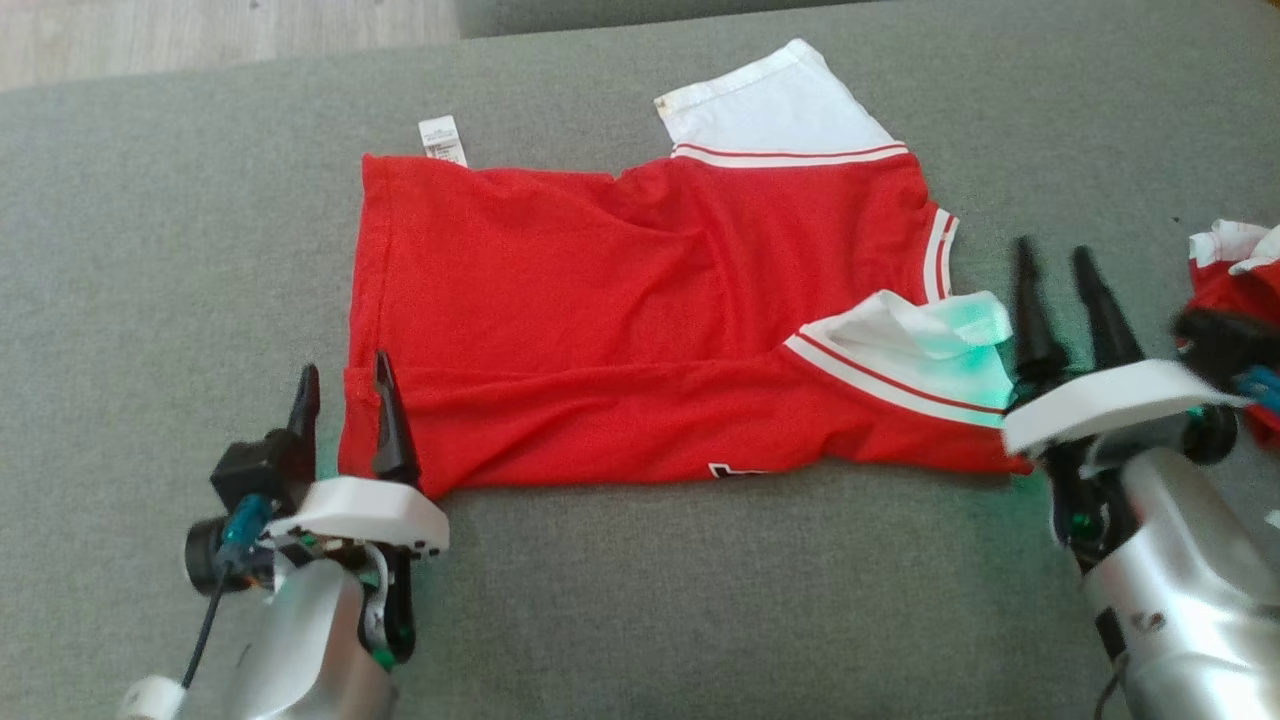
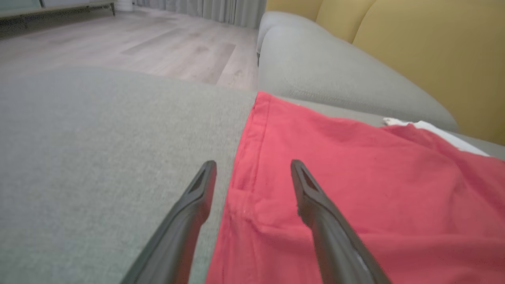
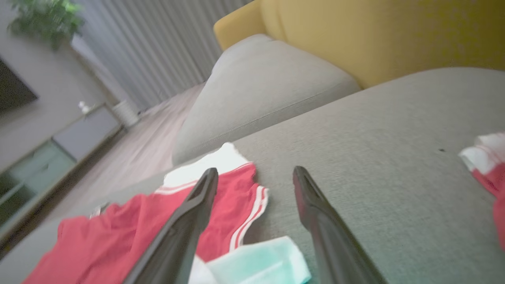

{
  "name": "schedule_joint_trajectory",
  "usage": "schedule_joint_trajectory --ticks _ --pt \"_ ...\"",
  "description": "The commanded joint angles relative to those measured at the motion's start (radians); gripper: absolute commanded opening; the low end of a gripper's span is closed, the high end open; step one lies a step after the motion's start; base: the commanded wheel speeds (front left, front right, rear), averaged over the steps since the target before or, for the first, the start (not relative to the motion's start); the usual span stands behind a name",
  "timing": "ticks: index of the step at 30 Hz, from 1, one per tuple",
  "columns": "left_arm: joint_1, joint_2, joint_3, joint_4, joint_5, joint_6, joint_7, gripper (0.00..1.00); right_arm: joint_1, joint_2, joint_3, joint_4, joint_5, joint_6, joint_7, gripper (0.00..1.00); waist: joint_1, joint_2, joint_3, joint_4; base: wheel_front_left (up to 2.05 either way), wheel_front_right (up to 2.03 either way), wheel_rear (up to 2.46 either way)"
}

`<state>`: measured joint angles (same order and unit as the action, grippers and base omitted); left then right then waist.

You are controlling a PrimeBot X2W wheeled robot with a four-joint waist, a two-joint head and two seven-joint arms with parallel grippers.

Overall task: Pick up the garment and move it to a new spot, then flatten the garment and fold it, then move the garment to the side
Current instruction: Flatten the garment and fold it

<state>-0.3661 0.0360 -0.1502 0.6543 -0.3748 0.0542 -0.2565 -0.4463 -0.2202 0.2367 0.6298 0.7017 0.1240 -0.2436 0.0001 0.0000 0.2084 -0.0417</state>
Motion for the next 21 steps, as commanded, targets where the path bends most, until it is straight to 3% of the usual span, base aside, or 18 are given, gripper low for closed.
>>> schedule_joint_trajectory --ticks 1,10,21 --pt "0.010 0.014 0.048 -0.074 0.028 0.010 -0.005 1.00 -0.016 -0.017 0.046 -0.025 -0.079 0.007 -0.016 1.00 -0.0001 0.0000 -0.009 0.002 0.00 0.00 0.00" --pt "0.156 0.014 0.031 -0.155 0.045 -0.037 -0.005 1.00 0.157 0.043 -0.060 -0.163 -0.420 0.007 -0.018 1.00 -0.0001 0.0000 -0.050 0.005 0.00 0.00 0.00" --pt "0.141 0.014 0.032 -0.069 0.067 -0.082 -0.005 1.00 0.241 0.087 -0.114 -0.114 -0.511 0.007 -0.018 1.00 -0.0001 0.0000 -0.029 0.000 0.00 0.00 0.00"
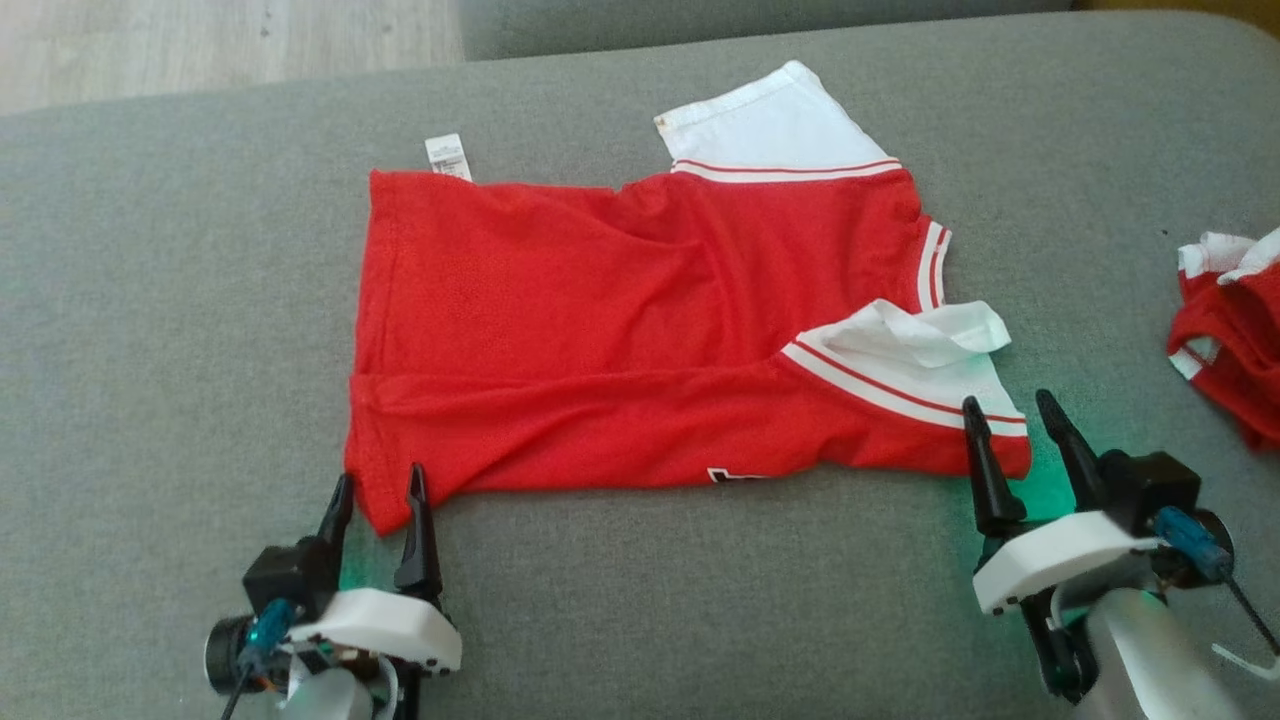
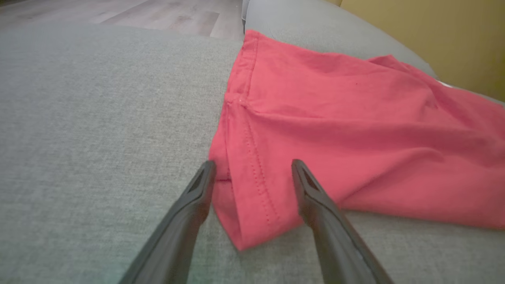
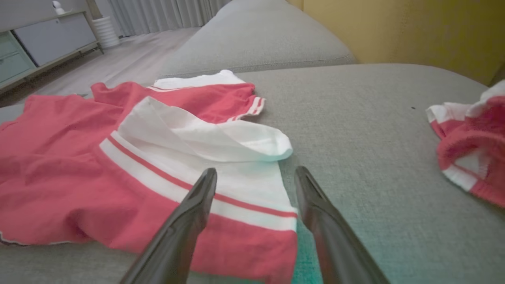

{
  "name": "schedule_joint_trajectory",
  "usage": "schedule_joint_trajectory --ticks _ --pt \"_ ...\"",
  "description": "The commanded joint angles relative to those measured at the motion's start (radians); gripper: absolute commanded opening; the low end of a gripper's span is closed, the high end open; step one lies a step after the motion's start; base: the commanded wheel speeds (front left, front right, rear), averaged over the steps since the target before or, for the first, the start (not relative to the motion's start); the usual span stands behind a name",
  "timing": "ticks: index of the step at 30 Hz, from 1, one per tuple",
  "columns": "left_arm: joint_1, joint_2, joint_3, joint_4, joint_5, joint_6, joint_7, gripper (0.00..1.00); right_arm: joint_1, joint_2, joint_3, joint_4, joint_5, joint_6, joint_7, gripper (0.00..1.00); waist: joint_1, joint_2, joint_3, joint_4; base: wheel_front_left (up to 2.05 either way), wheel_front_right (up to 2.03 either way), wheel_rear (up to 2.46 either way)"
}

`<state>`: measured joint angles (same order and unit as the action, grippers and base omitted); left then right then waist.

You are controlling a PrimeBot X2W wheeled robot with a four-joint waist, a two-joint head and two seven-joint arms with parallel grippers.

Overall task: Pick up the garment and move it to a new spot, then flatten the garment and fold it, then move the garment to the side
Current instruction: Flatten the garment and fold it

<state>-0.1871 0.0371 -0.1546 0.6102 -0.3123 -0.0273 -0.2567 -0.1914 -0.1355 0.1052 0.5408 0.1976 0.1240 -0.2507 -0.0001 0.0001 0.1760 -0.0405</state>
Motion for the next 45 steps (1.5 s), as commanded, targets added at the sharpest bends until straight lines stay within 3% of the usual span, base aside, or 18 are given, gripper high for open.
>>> schedule_joint_trajectory --ticks 1,9,15,16,17,18,25,29,38,39,40,45 --pt "-0.045 0.013 0.040 -0.017 0.012 0.001 -0.005 1.00 -0.017 0.003 0.017 -0.019 -0.008 0.007 -0.011 1.00 0.0001 -0.0001 0.009 -0.003 0.00 0.00 0.00" --pt "-0.090 0.013 0.043 0.054 0.023 0.016 -0.005 1.00 -0.050 0.008 0.026 0.066 -0.001 0.007 -0.011 1.00 0.0001 -0.0001 0.045 -0.006 0.00 0.00 0.00" --pt "-0.109 0.013 -0.006 0.167 -0.039 -0.003 -0.005 1.00 -0.069 0.015 0.086 0.191 0.041 0.007 -0.004 1.00 0.0001 -0.0001 0.054 -0.003 0.00 0.00 0.00" --pt "-0.114 0.013 -0.015 0.179 -0.048 -0.008 -0.005 0.56 -0.073 0.014 0.101 0.205 0.053 0.007 -0.002 0.48 0.0001 -0.0001 0.055 -0.002 0.00 0.00 0.00" --pt "-0.118 0.013 -0.024 0.190 -0.056 -0.014 -0.005 0.25 -0.076 0.011 0.117 0.218 0.064 0.007 0.001 0.20 0.0001 -0.0001 0.055 0.000 0.00 0.00 0.00" --pt "-0.121 0.013 -0.031 0.200 -0.066 -0.020 -0.005 0.00 -0.077 0.009 0.128 0.230 0.081 0.007 0.002 0.00 0.0001 -0.0001 0.053 0.001 0.00 0.00 0.00" --pt "-0.096 0.013 -0.003 0.150 -0.099 -0.013 -0.005 0.00 -0.074 -0.020 0.141 0.224 0.185 0.007 -0.009 0.00 0.0001 -0.0001 -0.006 0.022 0.00 0.00 0.00" --pt "-0.038 0.013 0.017 0.075 -0.078 -0.007 -0.005 0.00 -0.030 -0.037 0.088 0.138 0.243 0.007 -0.010 0.00 0.0001 -0.0001 -0.065 0.045 0.00 0.00 0.00" --pt "0.101 0.013 0.029 0.044 -0.081 -0.003 -0.005 0.00 0.108 -0.086 0.077 0.024 0.289 0.007 -0.011 0.00 0.0001 -0.0001 -0.140 0.073 0.00 0.00 0.00" --pt "0.103 0.013 0.029 0.040 -0.082 -0.002 -0.005 0.95 0.112 -0.087 0.073 0.017 0.293 0.007 -0.011 0.48 0.0001 -0.0001 -0.136 0.073 0.00 0.00 0.00" --pt "0.098 0.013 0.028 0.036 -0.081 -0.001 -0.005 1.00 0.113 -0.087 0.069 0.009 0.296 0.007 -0.010 1.00 0.0001 -0.0001 -0.128 0.074 0.00 0.00 0.00" --pt "0.018 0.017 0.025 0.016 -0.046 -0.004 -0.005 1.00 0.079 -0.095 0.062 -0.029 0.291 0.007 -0.005 1.00 0.0001 -0.0001 -0.081 0.078 0.00 0.00 0.00"
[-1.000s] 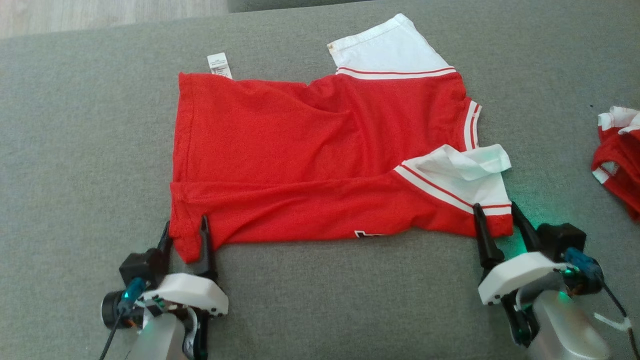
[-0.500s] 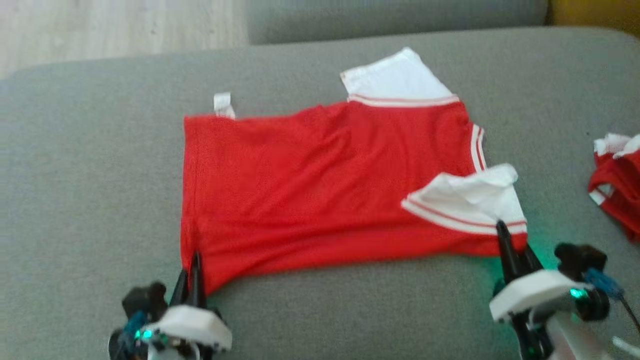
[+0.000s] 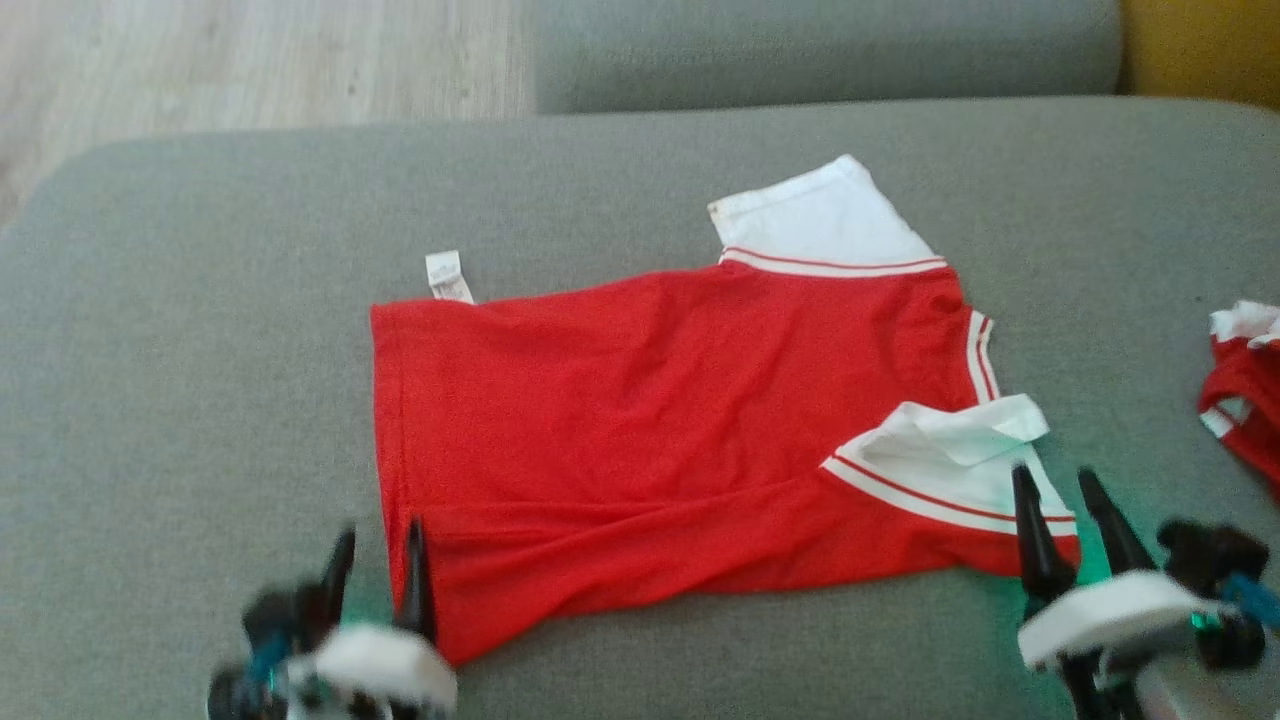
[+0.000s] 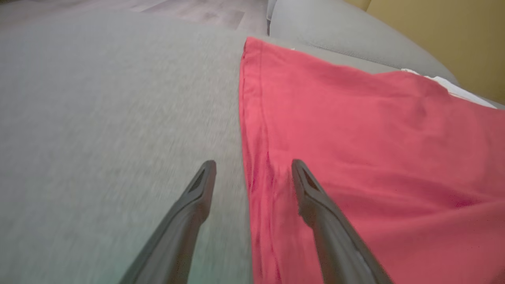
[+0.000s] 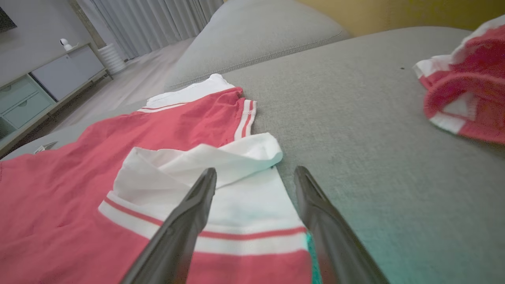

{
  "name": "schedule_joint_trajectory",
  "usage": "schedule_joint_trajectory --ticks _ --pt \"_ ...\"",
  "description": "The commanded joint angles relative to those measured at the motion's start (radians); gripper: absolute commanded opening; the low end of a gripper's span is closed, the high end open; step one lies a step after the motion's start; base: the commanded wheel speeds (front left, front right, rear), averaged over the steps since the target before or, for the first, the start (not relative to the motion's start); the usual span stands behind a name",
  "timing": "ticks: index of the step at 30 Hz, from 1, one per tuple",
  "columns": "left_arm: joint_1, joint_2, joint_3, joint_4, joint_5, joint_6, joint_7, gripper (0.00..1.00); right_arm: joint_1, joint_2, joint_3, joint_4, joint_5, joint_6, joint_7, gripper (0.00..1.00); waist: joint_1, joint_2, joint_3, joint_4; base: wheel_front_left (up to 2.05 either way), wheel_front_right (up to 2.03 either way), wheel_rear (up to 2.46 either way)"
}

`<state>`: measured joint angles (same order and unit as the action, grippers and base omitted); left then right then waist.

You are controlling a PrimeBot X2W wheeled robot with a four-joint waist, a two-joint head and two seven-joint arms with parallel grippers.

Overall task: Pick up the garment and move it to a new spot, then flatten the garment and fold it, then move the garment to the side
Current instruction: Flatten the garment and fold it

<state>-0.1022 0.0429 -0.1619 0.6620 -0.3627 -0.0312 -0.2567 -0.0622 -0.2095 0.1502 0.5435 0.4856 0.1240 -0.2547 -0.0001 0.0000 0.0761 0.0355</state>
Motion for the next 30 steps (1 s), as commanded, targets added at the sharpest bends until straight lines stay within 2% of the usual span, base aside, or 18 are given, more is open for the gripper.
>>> schedule_joint_trajectory --ticks 1,4,9,15,19,22,23,24,30 --pt "-0.102 0.019 0.028 -0.029 0.014 -0.007 -0.005 1.00 -0.066 -0.025 0.019 -0.044 -0.002 0.007 0.003 1.00 0.0001 0.0000 0.034 0.002 0.00 0.00 0.00" --pt "-0.240 0.060 0.010 0.005 0.027 -0.037 0.043 1.00 -0.129 -0.040 0.031 -0.082 -0.013 0.007 0.023 1.00 0.0001 0.0000 0.088 -0.002 0.00 0.00 0.00" --pt "-0.475 0.146 -0.033 0.066 0.038 -0.080 0.202 1.00 -0.252 -0.064 0.077 -0.126 -0.021 0.007 0.060 1.00 0.0001 0.0000 0.170 -0.016 0.00 0.00 0.00" --pt "-0.622 0.199 -0.094 0.137 -0.021 -0.098 0.353 1.00 -0.369 -0.088 0.143 -0.134 -0.012 0.007 0.078 1.00 0.0001 0.0000 0.238 -0.032 0.00 0.00 0.00" --pt "-0.658 0.223 -0.141 0.151 -0.078 -0.099 0.377 1.00 -0.422 -0.102 0.173 -0.121 -0.001 0.007 0.073 1.00 0.0001 0.0000 0.266 -0.035 0.00 0.00 0.00" --pt "-0.678 0.237 -0.170 0.172 -0.096 -0.099 0.340 1.00 -0.466 -0.115 0.196 -0.104 0.007 0.007 0.069 1.00 0.0001 0.0000 0.285 -0.033 0.00 0.00 0.00" --pt "-0.681 0.234 -0.178 0.176 -0.102 -0.099 0.329 0.86 -0.478 -0.119 0.201 -0.099 0.011 0.007 0.072 1.00 0.0001 0.0000 0.289 -0.030 0.00 0.00 0.00" --pt "-0.685 0.231 -0.186 0.178 -0.107 -0.099 0.316 0.00 -0.490 -0.124 0.204 -0.091 0.015 0.007 0.079 1.00 0.0001 0.0000 0.292 -0.026 0.00 0.00 0.00" --pt "-0.717 0.212 -0.256 0.174 -0.133 -0.099 0.283 0.00 -0.612 -0.176 0.219 -0.008 0.041 0.007 0.170 1.00 0.0001 0.0000 0.314 0.025 0.00 0.00 0.00"
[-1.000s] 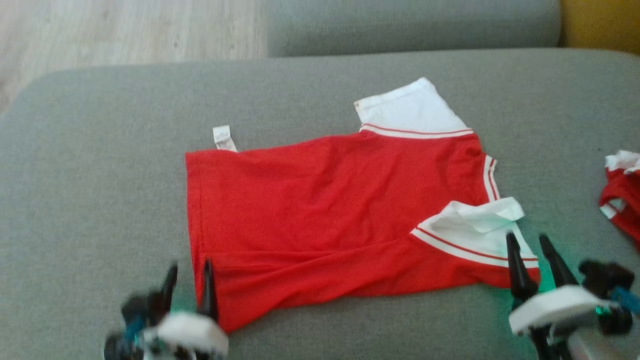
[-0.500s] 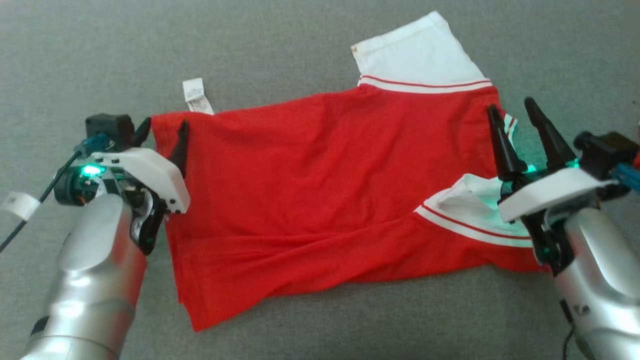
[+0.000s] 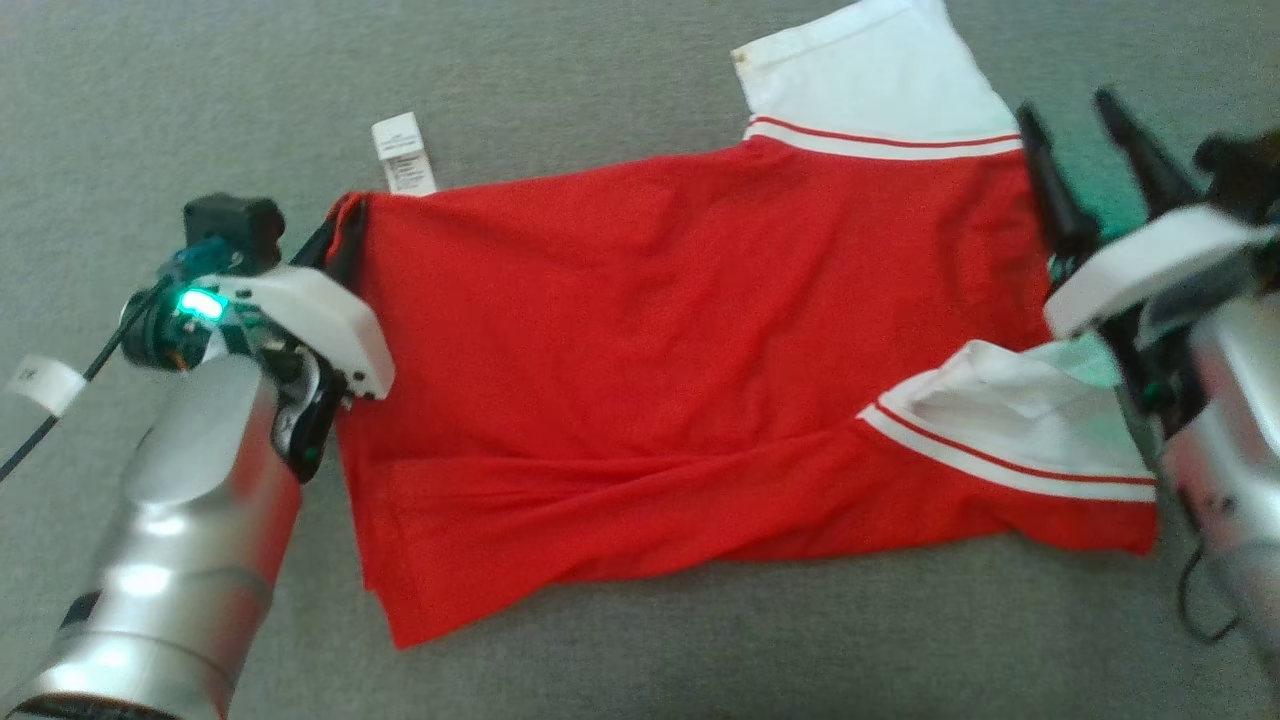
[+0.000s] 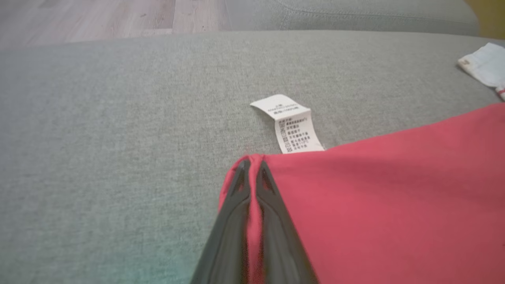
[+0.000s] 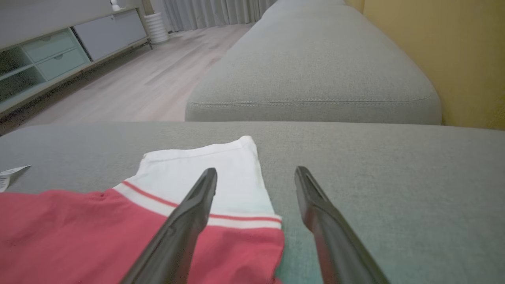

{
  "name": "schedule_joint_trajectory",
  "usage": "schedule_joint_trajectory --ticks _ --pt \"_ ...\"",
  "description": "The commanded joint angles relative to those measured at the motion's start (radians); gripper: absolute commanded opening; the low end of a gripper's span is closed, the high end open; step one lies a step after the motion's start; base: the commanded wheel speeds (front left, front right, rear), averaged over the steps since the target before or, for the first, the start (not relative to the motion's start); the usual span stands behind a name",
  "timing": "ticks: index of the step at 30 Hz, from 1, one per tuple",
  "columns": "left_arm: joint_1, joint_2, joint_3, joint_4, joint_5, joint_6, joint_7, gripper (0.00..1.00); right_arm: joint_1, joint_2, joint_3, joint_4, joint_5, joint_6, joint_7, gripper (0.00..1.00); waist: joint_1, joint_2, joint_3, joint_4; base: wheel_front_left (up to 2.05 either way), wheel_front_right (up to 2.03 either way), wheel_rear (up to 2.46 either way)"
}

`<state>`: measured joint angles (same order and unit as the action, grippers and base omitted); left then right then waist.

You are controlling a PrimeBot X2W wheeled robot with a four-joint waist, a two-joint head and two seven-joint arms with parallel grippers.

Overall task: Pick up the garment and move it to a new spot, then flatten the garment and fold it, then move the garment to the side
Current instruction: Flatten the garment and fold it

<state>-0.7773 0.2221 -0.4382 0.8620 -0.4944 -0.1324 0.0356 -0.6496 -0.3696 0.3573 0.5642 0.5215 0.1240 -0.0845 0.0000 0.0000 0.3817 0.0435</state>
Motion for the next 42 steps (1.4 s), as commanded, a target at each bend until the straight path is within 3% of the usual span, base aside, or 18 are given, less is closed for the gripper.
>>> schedule_joint_trajectory --ticks 1,14,22,23,24,29,34,38,42 --pt "-0.053 0.031 0.011 -0.030 0.001 0.002 -0.024 0.00 -0.051 -0.026 0.015 -0.010 0.011 0.007 0.018 1.00 0.0000 0.0000 0.013 0.031 0.00 0.00 0.00" --pt "-0.165 -0.100 -0.132 -0.029 -0.027 0.002 -0.124 0.00 -0.321 -0.144 0.078 0.268 0.047 0.007 0.245 1.00 0.0000 0.0000 0.079 0.230 0.00 0.00 0.00" --pt "-0.208 -0.140 -0.212 0.014 -0.074 0.002 -0.171 0.00 -0.379 -0.133 0.133 0.395 0.042 0.007 0.291 1.00 0.0000 0.0000 0.099 0.279 0.00 0.00 0.00" --pt "-0.210 -0.142 -0.218 0.022 -0.081 0.002 -0.176 0.00 -0.380 -0.131 0.142 0.403 0.046 0.007 0.297 0.36 0.0000 0.0000 0.099 0.279 0.00 0.00 0.00" --pt "-0.212 -0.143 -0.223 0.030 -0.088 0.002 -0.183 0.00 -0.383 -0.131 0.145 0.410 0.050 0.007 0.293 0.00 0.0000 0.0000 0.097 0.279 0.00 0.00 0.00" --pt "-0.224 -0.128 -0.210 0.080 -0.106 0.004 -0.241 0.00 -0.424 -0.149 0.124 0.443 0.013 0.007 0.118 0.00 0.0000 0.0000 0.074 0.260 0.00 0.00 0.00" --pt "-0.223 -0.107 -0.192 0.120 -0.102 0.011 -0.281 0.00 -0.441 -0.109 0.074 0.489 0.010 0.007 -0.073 0.00 0.0000 0.0000 0.030 0.217 0.00 0.00 0.00" --pt "-0.204 -0.078 -0.166 0.124 -0.092 0.029 -0.295 0.00 -0.411 -0.074 0.067 0.461 0.057 0.007 -0.145 0.00 0.0000 0.0000 -0.004 0.162 0.00 0.00 0.00" --pt "-0.151 -0.024 -0.103 0.033 -0.051 0.074 -0.297 0.00 -0.333 -0.067 0.070 0.362 0.124 0.007 -0.172 0.00 0.0000 0.0000 -0.038 0.095 0.00 0.00 0.00"
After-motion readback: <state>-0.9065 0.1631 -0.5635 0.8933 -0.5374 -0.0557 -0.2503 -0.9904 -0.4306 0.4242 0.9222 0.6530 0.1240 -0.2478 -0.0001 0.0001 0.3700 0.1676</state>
